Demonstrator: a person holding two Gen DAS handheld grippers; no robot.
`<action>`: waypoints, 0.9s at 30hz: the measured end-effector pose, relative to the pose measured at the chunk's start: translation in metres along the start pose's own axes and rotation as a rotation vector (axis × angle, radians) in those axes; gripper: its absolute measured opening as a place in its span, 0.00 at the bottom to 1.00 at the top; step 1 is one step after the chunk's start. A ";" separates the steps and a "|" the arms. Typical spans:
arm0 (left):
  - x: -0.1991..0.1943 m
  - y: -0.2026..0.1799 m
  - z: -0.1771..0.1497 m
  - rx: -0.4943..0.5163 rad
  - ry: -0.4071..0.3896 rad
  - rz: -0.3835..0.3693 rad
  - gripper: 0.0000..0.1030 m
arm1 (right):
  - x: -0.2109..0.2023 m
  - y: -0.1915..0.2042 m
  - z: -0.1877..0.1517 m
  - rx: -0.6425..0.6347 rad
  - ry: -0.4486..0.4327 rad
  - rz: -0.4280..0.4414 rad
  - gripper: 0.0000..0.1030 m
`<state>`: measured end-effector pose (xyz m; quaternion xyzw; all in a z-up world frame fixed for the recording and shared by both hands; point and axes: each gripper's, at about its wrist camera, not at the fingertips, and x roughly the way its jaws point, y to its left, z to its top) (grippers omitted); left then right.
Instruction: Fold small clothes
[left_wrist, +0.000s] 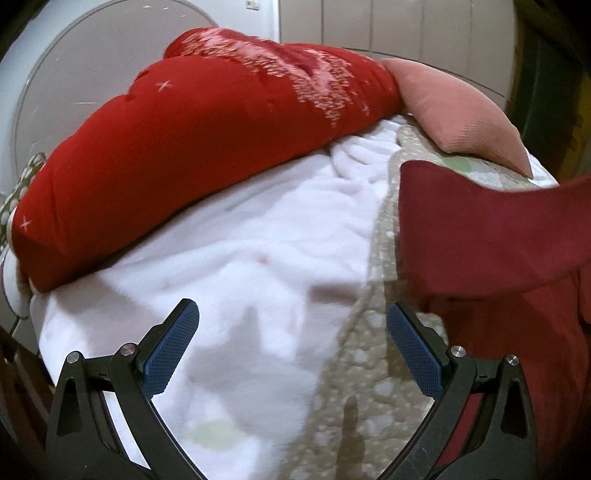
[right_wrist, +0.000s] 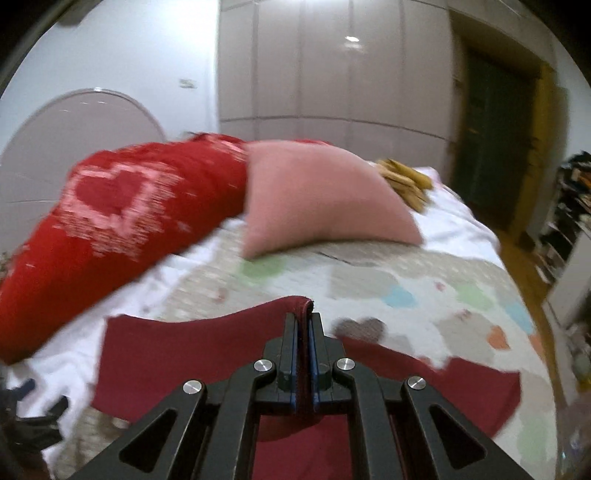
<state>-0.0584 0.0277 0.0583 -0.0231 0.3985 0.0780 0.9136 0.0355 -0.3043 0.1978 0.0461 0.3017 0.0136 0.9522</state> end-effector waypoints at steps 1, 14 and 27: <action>0.001 -0.004 0.001 0.006 0.000 -0.002 0.99 | 0.002 -0.010 -0.005 0.010 0.012 -0.017 0.05; 0.010 -0.039 0.007 0.075 0.006 -0.019 0.99 | 0.027 -0.076 -0.046 0.099 0.115 -0.158 0.05; 0.031 -0.060 0.006 0.086 0.038 -0.053 0.99 | 0.042 -0.080 -0.064 0.154 0.190 -0.106 0.44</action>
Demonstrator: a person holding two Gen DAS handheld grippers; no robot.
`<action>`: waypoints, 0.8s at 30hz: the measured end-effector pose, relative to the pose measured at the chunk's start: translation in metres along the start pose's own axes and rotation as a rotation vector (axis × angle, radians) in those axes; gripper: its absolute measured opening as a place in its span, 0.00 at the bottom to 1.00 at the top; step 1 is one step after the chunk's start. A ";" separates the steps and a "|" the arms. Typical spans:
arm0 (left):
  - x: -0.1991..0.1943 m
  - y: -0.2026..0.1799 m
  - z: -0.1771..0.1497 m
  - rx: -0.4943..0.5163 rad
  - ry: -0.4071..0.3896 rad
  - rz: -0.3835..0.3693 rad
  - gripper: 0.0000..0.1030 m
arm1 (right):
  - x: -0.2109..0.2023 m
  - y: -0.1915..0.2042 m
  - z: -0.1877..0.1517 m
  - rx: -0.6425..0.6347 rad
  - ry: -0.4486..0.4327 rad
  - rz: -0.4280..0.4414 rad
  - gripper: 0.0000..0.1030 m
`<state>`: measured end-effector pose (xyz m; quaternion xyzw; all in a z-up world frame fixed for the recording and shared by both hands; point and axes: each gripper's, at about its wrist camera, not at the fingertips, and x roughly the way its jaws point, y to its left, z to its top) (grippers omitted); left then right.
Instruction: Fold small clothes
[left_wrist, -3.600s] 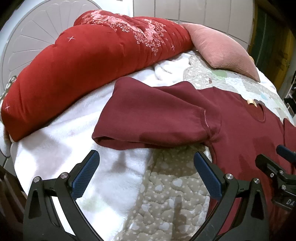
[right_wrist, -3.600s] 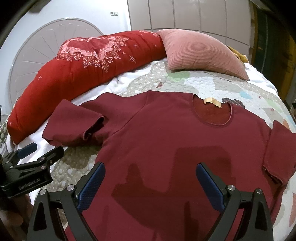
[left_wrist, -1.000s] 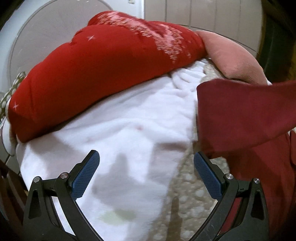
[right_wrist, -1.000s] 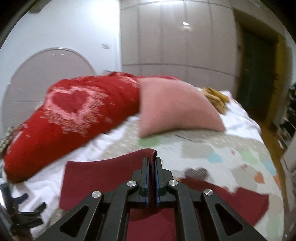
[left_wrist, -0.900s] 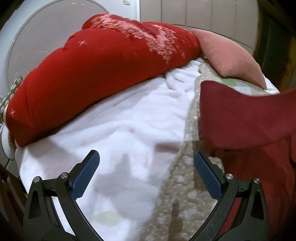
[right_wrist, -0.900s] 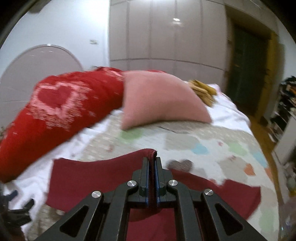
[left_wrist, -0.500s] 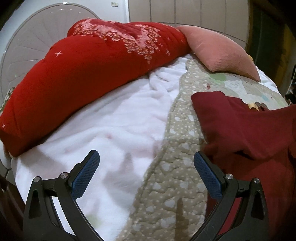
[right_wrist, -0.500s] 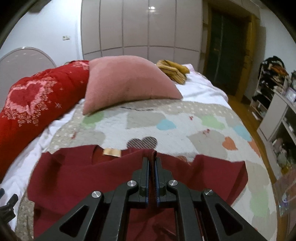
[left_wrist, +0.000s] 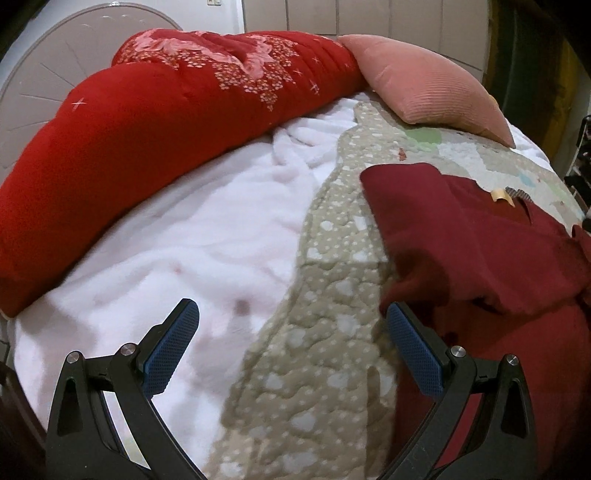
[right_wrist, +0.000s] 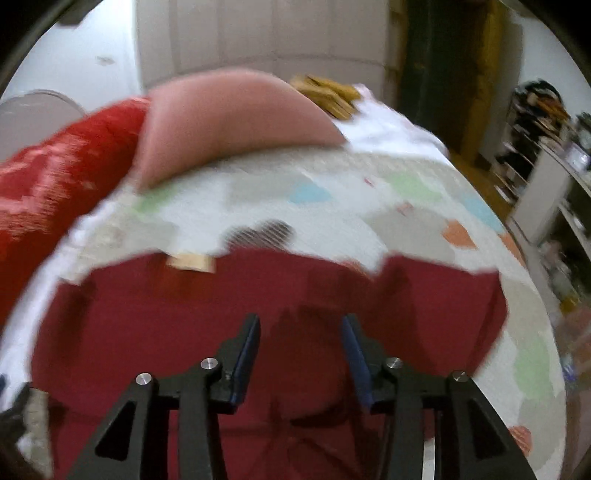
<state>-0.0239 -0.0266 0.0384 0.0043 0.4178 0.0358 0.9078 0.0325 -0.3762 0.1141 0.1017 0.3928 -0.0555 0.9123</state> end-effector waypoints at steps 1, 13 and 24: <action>0.001 -0.002 0.001 0.000 -0.001 -0.006 0.99 | -0.005 0.014 0.004 -0.038 -0.018 0.061 0.44; 0.036 0.012 -0.006 -0.069 0.073 -0.044 0.99 | 0.067 0.164 0.005 -0.530 0.068 0.288 0.45; 0.047 0.019 -0.009 -0.125 0.099 -0.071 0.99 | 0.070 0.165 -0.002 -0.638 0.076 0.250 0.03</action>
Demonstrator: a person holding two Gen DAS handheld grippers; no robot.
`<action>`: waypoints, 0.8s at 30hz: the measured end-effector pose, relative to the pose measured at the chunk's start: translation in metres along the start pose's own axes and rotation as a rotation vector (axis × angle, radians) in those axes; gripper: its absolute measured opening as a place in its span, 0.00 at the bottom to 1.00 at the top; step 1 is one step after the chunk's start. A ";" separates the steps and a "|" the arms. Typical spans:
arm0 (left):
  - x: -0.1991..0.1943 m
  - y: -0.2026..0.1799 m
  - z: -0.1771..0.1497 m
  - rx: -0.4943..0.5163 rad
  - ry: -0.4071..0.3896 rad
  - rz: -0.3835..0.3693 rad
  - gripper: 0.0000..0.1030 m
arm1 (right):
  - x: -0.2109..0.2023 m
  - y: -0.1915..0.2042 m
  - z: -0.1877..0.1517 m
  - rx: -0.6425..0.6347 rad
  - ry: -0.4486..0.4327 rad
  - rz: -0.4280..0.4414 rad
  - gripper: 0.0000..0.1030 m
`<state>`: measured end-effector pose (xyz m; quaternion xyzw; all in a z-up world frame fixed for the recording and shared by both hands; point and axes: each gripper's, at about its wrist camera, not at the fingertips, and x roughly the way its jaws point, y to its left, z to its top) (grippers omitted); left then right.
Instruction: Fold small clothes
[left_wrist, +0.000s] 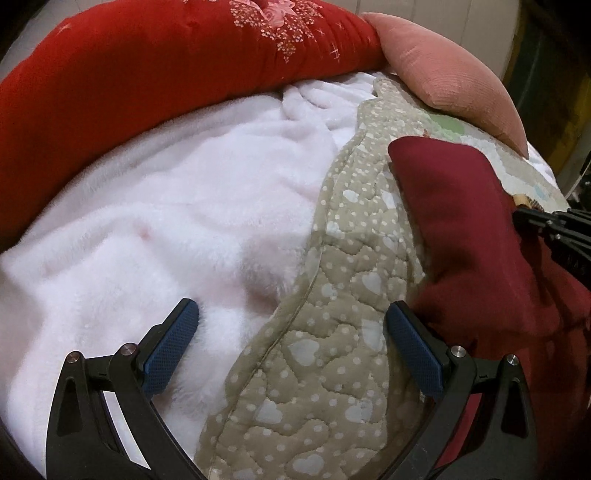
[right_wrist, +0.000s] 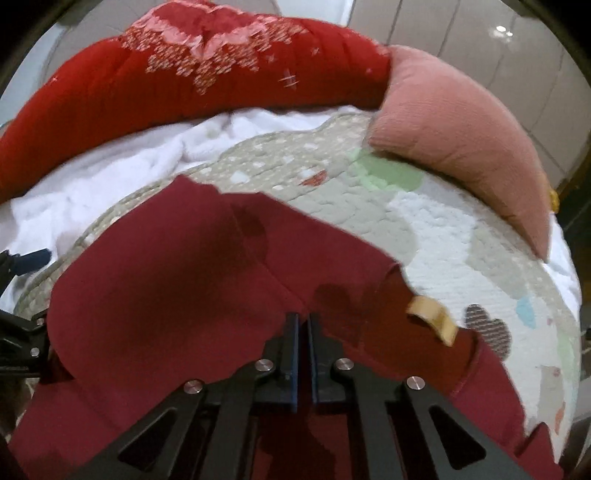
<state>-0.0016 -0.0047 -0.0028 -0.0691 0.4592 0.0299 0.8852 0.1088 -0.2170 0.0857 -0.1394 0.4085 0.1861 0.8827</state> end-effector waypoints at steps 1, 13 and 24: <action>0.000 0.001 0.000 -0.006 0.000 -0.006 0.99 | 0.000 -0.004 0.001 0.019 -0.010 -0.015 0.03; -0.015 0.023 -0.001 -0.109 -0.063 -0.126 0.99 | -0.027 -0.003 -0.009 0.256 -0.091 0.103 0.33; -0.032 0.030 0.004 -0.152 -0.088 -0.064 0.99 | -0.006 0.088 -0.019 0.161 -0.076 0.327 0.32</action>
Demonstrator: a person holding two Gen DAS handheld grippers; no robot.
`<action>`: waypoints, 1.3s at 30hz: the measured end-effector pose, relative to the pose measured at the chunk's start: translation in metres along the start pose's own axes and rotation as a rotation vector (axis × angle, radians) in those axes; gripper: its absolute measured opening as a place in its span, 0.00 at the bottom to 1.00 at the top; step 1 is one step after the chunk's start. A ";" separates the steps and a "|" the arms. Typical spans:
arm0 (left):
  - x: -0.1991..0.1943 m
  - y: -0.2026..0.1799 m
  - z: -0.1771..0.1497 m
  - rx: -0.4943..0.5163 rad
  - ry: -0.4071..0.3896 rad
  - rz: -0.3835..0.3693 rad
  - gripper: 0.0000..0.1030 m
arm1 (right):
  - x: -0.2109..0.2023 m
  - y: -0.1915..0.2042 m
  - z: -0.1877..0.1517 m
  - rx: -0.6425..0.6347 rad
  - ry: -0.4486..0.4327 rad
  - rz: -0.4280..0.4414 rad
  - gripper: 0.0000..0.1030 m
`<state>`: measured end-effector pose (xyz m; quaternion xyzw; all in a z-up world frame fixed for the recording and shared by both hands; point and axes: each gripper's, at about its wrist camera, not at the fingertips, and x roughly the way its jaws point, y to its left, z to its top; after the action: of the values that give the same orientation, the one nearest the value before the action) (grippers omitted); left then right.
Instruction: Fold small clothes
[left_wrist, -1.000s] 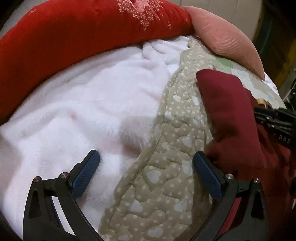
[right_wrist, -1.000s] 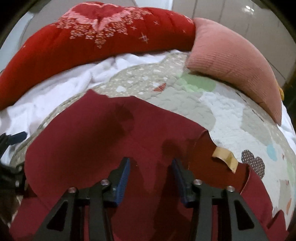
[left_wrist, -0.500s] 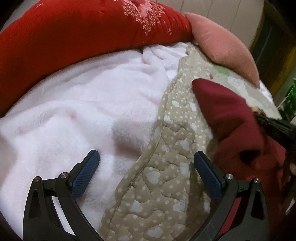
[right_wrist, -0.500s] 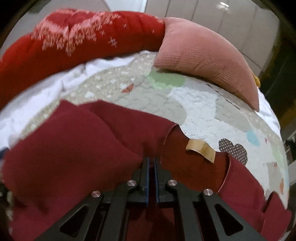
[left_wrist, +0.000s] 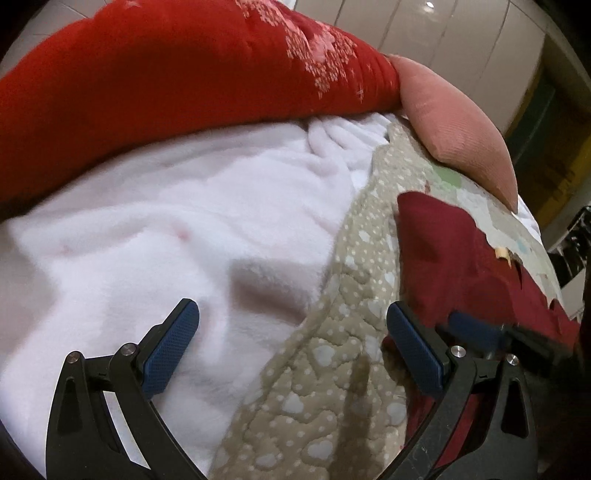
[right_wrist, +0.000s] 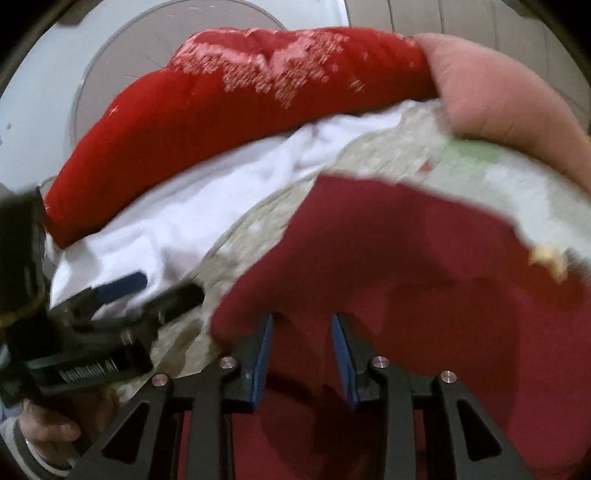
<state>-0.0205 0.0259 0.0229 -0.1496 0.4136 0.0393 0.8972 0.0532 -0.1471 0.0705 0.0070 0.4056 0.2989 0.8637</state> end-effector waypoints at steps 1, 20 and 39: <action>-0.003 -0.001 0.001 0.006 -0.006 0.010 0.99 | -0.003 0.005 -0.004 -0.018 -0.011 0.001 0.32; 0.041 -0.111 0.003 0.296 0.085 0.043 0.99 | -0.122 -0.194 -0.084 0.447 -0.036 -0.339 0.33; 0.035 -0.112 -0.006 0.306 0.049 0.055 0.99 | -0.184 -0.152 -0.130 0.169 -0.090 -0.455 0.45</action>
<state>0.0198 -0.0842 0.0188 -0.0008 0.4405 -0.0034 0.8978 -0.0510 -0.3976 0.0727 0.0008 0.3816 0.0611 0.9223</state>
